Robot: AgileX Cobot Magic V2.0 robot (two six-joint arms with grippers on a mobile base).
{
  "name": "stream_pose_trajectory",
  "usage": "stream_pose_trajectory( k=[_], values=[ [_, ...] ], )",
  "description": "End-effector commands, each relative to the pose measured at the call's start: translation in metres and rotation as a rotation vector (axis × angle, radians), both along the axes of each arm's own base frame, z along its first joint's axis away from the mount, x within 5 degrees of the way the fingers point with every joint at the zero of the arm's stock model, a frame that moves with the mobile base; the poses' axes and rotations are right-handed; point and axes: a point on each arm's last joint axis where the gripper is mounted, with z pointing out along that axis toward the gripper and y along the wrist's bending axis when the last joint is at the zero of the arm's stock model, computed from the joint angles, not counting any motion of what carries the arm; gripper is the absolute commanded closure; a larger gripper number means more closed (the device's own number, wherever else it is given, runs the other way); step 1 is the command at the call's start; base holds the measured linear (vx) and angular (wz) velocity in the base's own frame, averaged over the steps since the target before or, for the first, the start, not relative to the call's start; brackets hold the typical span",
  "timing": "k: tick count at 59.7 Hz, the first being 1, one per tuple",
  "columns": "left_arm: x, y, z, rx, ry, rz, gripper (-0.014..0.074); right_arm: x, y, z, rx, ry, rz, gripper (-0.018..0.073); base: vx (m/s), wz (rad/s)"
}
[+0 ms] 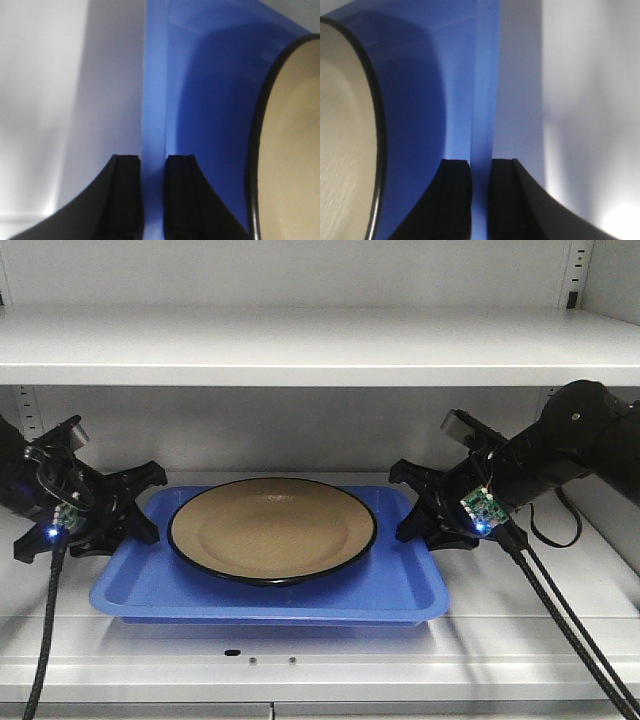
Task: Place disk in tray to left cabinet
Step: 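Push the tray forward with both grippers and lower it onto the shelf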
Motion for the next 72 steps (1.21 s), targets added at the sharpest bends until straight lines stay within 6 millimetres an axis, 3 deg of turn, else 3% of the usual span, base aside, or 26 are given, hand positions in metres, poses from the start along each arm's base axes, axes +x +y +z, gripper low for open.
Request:
stream_pose_trajectory(
  k=[1, 25, 35, 54, 72],
  values=[
    [-0.004, -0.019, 0.038, -0.187, -0.143, 0.026, 0.0596, -0.011, 0.017, 0.041, 0.137, -0.138, 0.032, 0.0561, 0.00, 0.00],
    [0.011, -0.022, 0.012, -0.156, -0.094, 0.002, 0.0552, 0.003, 0.012, 0.021, 0.036, -0.153, 0.015, 0.0516, 0.00, 0.00],
    [0.012, -0.021, 0.012, -0.085, -0.164, -0.072, 0.0468, 0.004, 0.010, 0.021, 0.009, -0.162, 0.015, 0.0445, 0.00, 0.00],
    [0.016, -0.017, 0.015, -0.034, -0.232, -0.066, 0.0250, 0.008, 0.003, 0.021, -0.081, -0.225, -0.001, 0.0223, 0.00, 0.00],
    [0.014, -0.011, 0.017, 0.066, -0.254, -0.073, 0.0219, 0.008, 0.000, 0.022, -0.122, -0.243, -0.005, 0.0213, 0.00, 0.00]
  ],
)
